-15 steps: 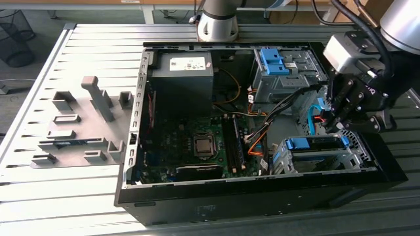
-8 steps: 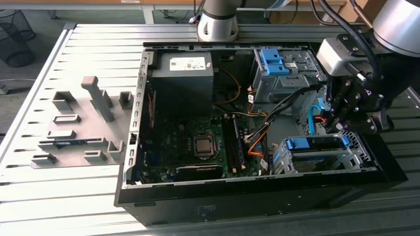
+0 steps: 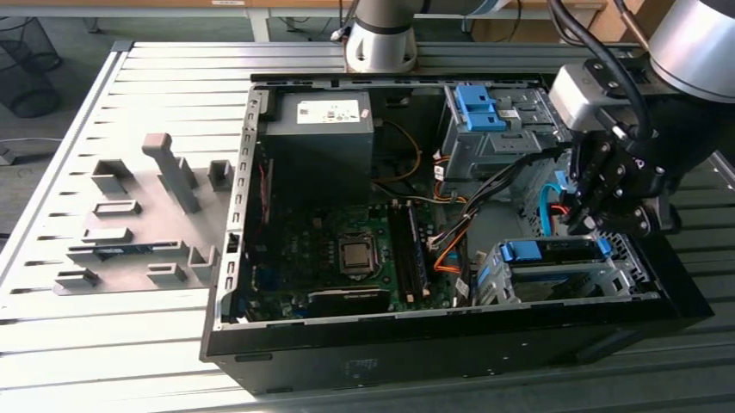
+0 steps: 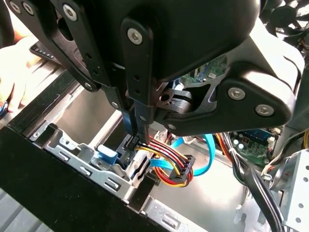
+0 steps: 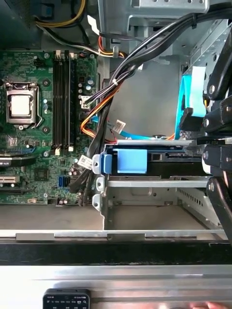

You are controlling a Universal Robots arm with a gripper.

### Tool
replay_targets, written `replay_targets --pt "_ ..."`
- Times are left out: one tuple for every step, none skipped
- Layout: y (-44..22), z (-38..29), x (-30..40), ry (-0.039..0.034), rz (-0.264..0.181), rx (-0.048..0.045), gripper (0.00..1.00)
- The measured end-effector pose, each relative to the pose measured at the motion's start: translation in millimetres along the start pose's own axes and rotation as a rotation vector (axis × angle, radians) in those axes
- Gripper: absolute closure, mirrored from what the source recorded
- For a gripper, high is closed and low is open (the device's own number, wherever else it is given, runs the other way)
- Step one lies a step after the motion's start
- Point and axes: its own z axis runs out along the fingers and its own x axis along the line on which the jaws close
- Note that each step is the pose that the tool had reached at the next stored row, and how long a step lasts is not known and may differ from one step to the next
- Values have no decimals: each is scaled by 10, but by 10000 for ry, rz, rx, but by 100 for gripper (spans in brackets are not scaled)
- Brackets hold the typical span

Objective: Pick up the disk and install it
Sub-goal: 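Insert the first disk wire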

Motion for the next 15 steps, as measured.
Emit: replay_targets --pt "4 1 8 -3 0 0 84" --pt "5 4 19 -7 6 0 84" --pt "5 7 26 -14 36 0 84" --pt "5 11 26 -18 116 -2 84" --pt "7 13 26 -17 196 -4 84" --pt "10 13 30 -20 224 -5 84" --pt "11 15 36 -39 225 -5 84" --pt "13 16 47 -58 225 -6 84" --pt "14 19 56 -82 225 -6 84" --pt "17 21 64 -114 226 -7 84" --pt "22 22 76 -151 226 -8 84" --pt "25 24 87 -190 224 -9 84" --pt "29 26 94 -227 221 -9 84" --pt "29 29 97 -249 219 -10 84" --pt "29 33 97 -253 218 -10 84"
